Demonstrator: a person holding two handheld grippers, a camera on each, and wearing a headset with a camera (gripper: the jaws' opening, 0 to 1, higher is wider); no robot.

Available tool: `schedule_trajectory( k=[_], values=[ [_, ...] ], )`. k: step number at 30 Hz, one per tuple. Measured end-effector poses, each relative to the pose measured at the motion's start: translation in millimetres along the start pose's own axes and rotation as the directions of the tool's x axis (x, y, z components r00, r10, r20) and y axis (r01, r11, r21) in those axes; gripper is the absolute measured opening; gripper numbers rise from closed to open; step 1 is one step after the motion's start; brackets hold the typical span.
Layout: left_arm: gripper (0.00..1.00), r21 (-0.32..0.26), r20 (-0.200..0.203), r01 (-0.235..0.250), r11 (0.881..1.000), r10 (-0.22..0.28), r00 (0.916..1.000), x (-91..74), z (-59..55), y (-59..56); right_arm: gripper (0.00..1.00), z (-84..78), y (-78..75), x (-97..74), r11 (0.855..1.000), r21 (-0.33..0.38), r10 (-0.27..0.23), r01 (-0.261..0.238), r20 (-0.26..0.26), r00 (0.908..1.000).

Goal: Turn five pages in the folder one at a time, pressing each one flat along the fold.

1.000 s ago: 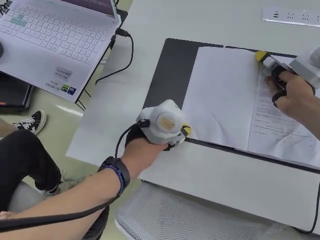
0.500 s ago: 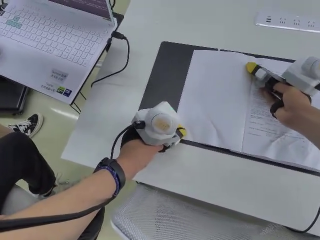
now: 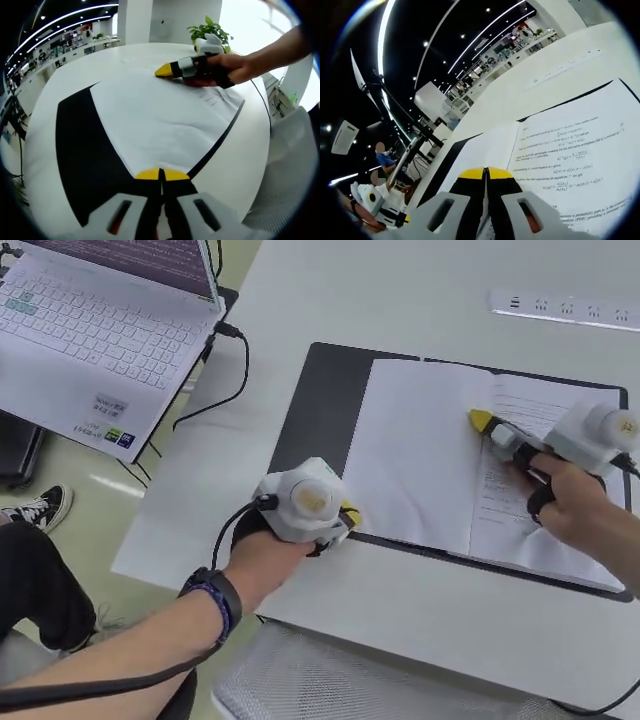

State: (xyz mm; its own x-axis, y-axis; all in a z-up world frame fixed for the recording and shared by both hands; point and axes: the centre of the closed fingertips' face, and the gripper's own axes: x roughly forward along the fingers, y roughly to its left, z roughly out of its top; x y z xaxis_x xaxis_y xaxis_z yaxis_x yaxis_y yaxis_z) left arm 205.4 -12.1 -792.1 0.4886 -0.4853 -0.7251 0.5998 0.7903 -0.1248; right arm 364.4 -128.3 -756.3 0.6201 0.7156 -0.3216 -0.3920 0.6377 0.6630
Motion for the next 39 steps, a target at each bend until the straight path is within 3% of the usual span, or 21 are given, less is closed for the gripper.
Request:
schedule_trajectory(
  k=[12,39],
  values=[
    [0.00,-0.043,0.015,-0.001,0.999,0.001,0.9999,0.9,-0.8,1.0,0.00,-21.5,8.0,-19.2,0.999,-0.007,0.034,-0.034,-0.025,0.9991],
    [0.00,-0.028,0.014,0.000,1.000,0.001,0.9999,0.8,-0.9,0.4,0.00,-82.5,39.4,-67.1,0.994,-0.033,0.103,-0.108,-0.130,0.9862]
  ],
)
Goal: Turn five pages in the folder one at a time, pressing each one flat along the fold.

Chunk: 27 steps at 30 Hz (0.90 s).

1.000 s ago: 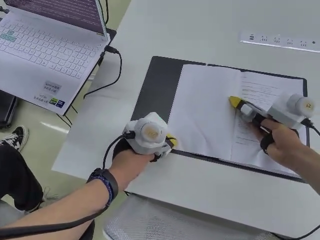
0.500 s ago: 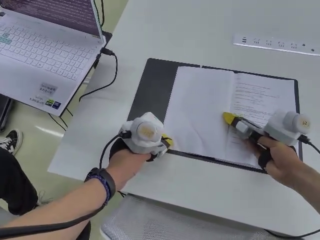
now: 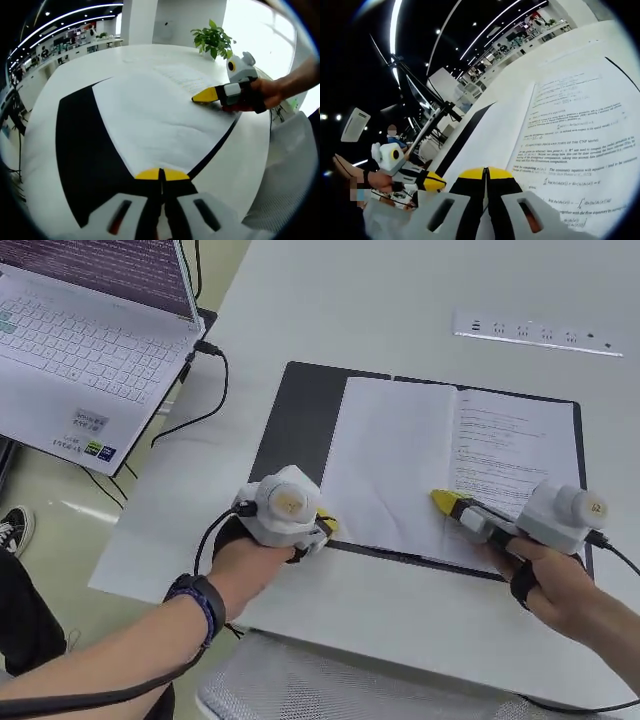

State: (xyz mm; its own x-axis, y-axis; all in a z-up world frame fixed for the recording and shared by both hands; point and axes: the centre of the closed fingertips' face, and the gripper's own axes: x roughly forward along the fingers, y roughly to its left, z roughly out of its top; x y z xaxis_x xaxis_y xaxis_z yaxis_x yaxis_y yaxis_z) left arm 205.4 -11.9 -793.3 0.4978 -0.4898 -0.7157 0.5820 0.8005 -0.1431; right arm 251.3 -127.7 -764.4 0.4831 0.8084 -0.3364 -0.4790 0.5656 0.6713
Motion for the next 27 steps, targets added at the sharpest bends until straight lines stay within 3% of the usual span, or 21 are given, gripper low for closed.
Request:
schedule_trajectory(
  k=[16,27],
  values=[
    [0.00,0.010,0.001,0.004,1.000,-0.004,1.0000,0.4,-0.2,-0.6,0.00,-32.5,19.8,-18.0,0.999,-0.022,0.037,-0.038,-0.060,0.9975],
    [0.00,0.016,0.000,0.006,1.000,-0.006,1.0000,-0.5,-0.7,-0.9,0.00,-41.5,15.5,-25.0,0.998,-0.031,0.049,-0.052,-0.085,0.9951]
  ],
)
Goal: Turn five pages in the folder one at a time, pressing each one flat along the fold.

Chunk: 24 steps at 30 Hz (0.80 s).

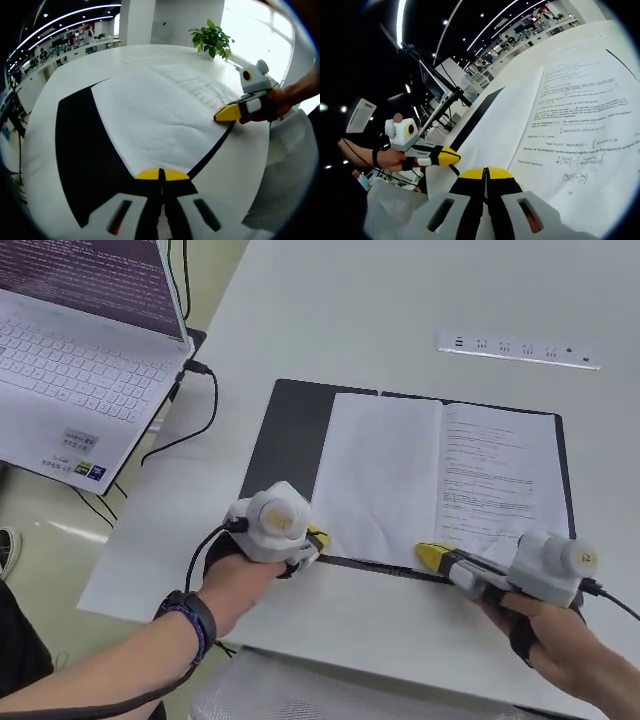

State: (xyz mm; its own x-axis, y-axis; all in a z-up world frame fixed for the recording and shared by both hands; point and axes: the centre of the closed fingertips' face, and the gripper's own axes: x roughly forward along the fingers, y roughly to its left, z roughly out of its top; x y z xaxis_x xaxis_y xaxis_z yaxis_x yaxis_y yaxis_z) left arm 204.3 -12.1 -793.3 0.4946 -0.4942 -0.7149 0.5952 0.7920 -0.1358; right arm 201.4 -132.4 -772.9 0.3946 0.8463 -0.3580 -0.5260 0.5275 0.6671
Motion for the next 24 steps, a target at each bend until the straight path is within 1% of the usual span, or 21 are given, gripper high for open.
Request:
schedule_trajectory(
  k=[10,18,21,24],
  values=[
    [0.00,-0.001,0.000,-0.001,1.000,0.001,1.0000,0.7,0.5,0.0,0.00,-7.4,-3.3,-3.6,1.000,-0.023,0.004,-0.004,-0.030,0.9995],
    [0.00,-0.007,-0.005,-0.009,1.000,0.009,1.0000,1.4,1.1,0.1,0.00,-9.5,-4.1,-4.8,1.000,-0.021,0.002,-0.003,-0.033,0.9994],
    [0.00,-0.003,-0.012,-0.008,1.000,0.008,0.9999,1.7,1.3,0.1,0.00,-9.7,-4.1,-4.8,1.000,-0.017,0.000,0.000,-0.035,0.9994],
    [0.00,0.017,-0.026,-0.008,1.000,0.008,0.9996,1.7,1.1,-0.9,0.00,-9.1,-3.7,-5.6,1.000,-0.010,-0.005,0.005,-0.035,0.9994]
  ],
)
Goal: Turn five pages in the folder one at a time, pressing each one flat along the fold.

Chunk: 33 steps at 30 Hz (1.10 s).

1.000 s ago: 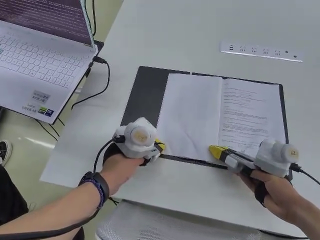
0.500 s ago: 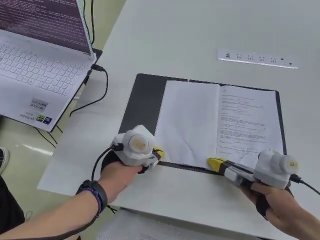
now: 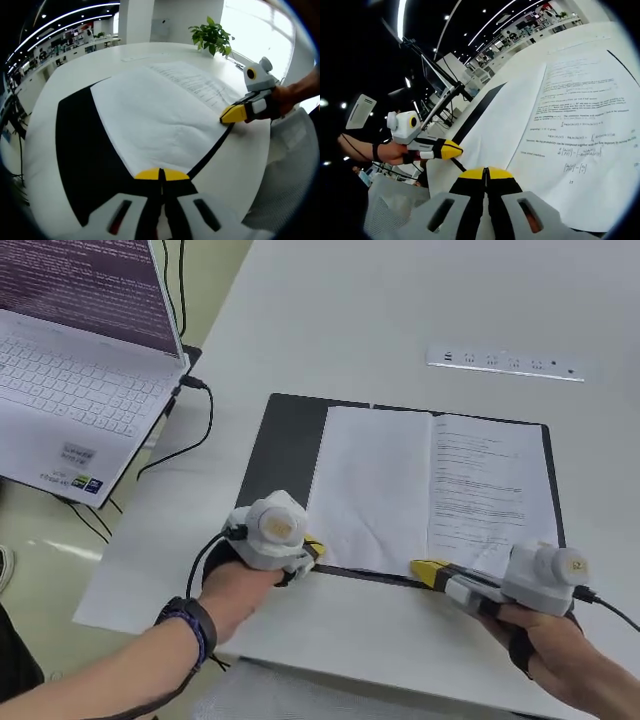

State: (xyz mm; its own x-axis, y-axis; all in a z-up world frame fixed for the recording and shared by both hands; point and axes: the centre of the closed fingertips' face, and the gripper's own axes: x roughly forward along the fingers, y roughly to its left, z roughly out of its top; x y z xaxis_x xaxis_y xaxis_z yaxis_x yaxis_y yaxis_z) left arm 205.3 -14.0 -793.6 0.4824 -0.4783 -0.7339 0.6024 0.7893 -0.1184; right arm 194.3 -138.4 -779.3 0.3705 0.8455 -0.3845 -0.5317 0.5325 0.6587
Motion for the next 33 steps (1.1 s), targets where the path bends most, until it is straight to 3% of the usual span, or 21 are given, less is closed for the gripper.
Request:
schedule_trajectory(
  k=[2,5,12,15,20,25,33],
  values=[
    [0.00,0.004,-0.003,-0.001,1.000,0.001,1.0000,0.0,-0.3,0.0,0.00,0.6,0.8,-0.6,1.000,0.001,-0.005,0.005,0.001,1.0000],
    [0.01,-0.037,-0.018,0.011,0.999,-0.011,0.9998,-0.2,0.3,-1.3,0.00,3.0,1.0,-2.7,1.000,0.008,-0.016,0.016,0.006,0.9999],
    [0.10,0.020,-0.049,0.021,1.000,-0.020,0.9986,-4.4,3.3,-4.7,0.00,16.5,2.5,-11.8,1.000,-0.010,-0.029,0.029,0.039,0.9988],
    [0.13,0.019,-0.038,0.027,0.999,-0.026,0.9989,-10.3,12.0,-3.7,0.04,21.9,3.4,-16.3,0.998,-0.049,-0.036,0.038,0.035,0.9987],
    [0.17,0.036,-0.021,0.032,0.999,-0.031,0.9993,-17.6,23.4,-4.7,0.10,28.3,-1.0,-23.5,0.996,-0.053,-0.064,0.067,0.046,0.9968],
    [0.20,0.029,-0.007,0.034,0.999,-0.034,0.9994,-22.1,30.6,-4.3,0.16,31.4,-5.5,-30.6,0.993,-0.071,-0.090,0.093,0.042,0.9950],
    [0.25,0.063,0.001,0.055,0.997,-0.055,0.9985,-29.8,40.9,-10.1,0.24,37.1,-16.0,-47.6,0.982,-0.123,-0.138,0.142,0.035,0.9898]
  ],
)
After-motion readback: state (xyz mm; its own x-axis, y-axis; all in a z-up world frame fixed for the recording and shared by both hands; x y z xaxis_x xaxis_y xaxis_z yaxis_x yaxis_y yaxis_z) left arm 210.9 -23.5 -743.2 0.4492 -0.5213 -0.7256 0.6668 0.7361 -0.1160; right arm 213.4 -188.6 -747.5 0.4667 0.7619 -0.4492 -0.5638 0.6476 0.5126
